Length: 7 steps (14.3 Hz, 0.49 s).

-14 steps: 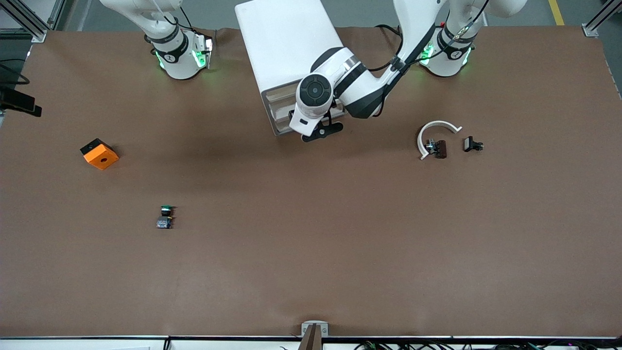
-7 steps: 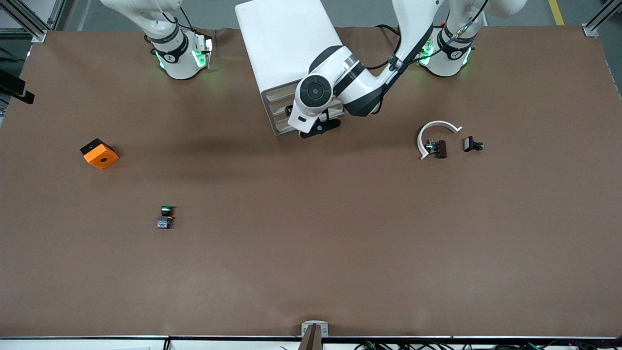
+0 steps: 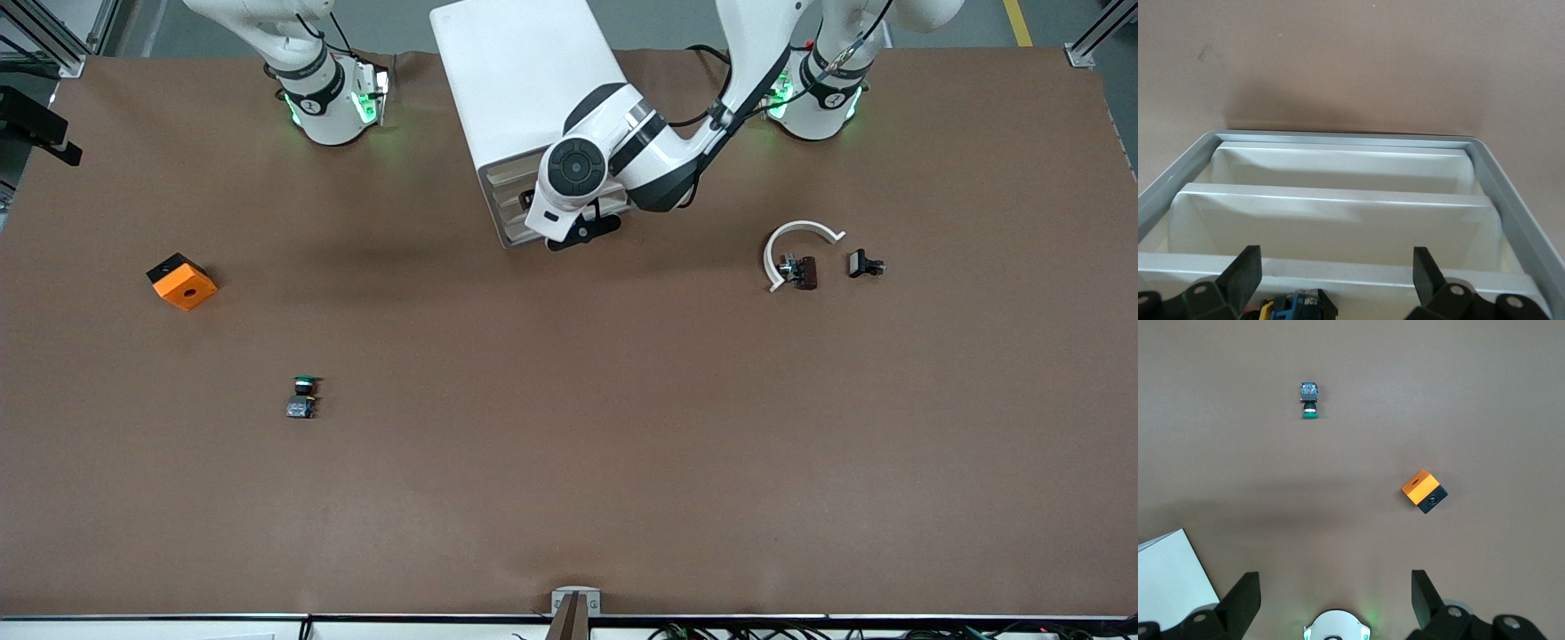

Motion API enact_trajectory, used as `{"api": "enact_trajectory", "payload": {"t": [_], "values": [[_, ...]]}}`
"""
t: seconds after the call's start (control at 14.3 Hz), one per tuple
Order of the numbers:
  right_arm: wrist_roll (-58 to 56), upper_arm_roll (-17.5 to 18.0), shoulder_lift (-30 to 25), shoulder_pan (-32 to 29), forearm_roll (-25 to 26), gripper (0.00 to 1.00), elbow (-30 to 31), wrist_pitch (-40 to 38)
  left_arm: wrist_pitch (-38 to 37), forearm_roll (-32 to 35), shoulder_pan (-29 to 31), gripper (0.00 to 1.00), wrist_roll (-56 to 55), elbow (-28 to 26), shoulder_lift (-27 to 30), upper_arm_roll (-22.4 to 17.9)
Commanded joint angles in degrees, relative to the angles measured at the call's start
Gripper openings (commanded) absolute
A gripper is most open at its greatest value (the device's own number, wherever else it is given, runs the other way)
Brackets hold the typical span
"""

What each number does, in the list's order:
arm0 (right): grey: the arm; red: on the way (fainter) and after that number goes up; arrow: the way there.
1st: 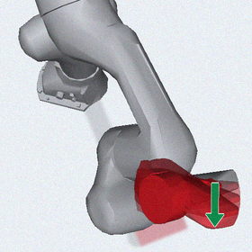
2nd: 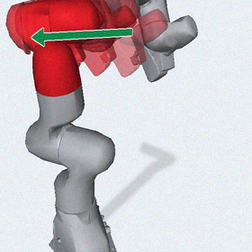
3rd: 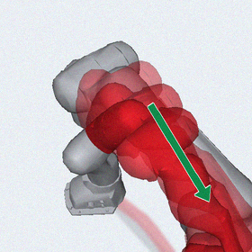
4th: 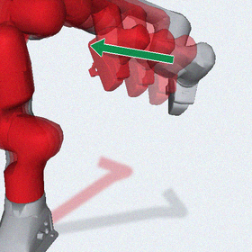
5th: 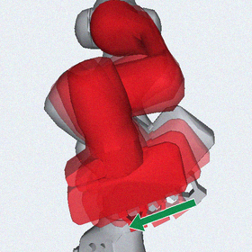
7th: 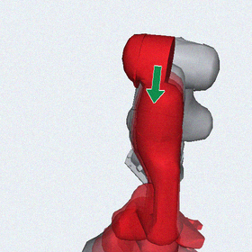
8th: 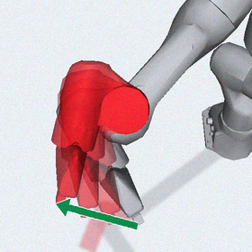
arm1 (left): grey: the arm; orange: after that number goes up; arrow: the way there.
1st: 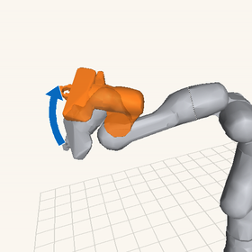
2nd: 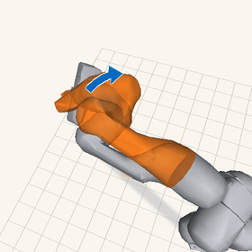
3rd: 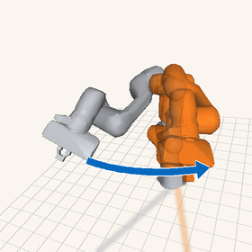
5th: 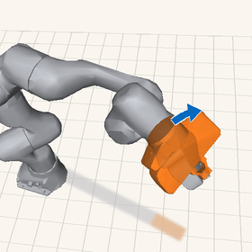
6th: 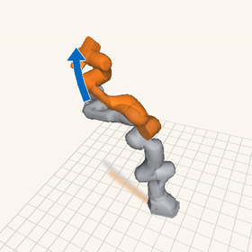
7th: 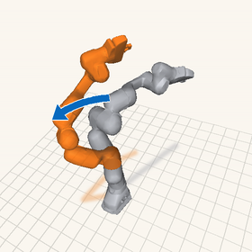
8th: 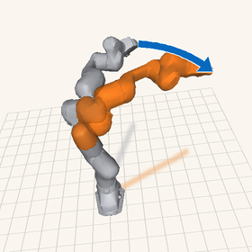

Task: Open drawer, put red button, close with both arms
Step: 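Push the drawer shut with the left gripper while the right arm retracts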

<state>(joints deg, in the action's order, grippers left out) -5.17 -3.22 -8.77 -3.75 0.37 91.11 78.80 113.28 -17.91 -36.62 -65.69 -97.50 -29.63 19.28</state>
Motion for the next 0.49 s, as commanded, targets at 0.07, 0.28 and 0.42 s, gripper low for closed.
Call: {"api": "enact_trajectory", "payload": {"t": [0.07, 0.28, 0.42], "values": [[-0.45, 0.15, -1.25, 0.24, -0.28, 1.00, 0.92, 0.83, -0.26, 1.90, 1.98, 1.00, -0.14, 3.01, 0.45, -1.17], [-0.45, 0.24, -1.25, 0.24, -0.28, 1.00, 0.83, 0.92, -3.83, 4.11, 5.66, 1.00, -0.05, 7.74, 0.45, -1.87], [-0.45, 0.15, -1.25, 0.24, -0.37, 1.00, 0.65, 1.00, -8.24, 4.29, 10.05, 1.00, 0.82, 11.80, 0.01, -1.79]]}}
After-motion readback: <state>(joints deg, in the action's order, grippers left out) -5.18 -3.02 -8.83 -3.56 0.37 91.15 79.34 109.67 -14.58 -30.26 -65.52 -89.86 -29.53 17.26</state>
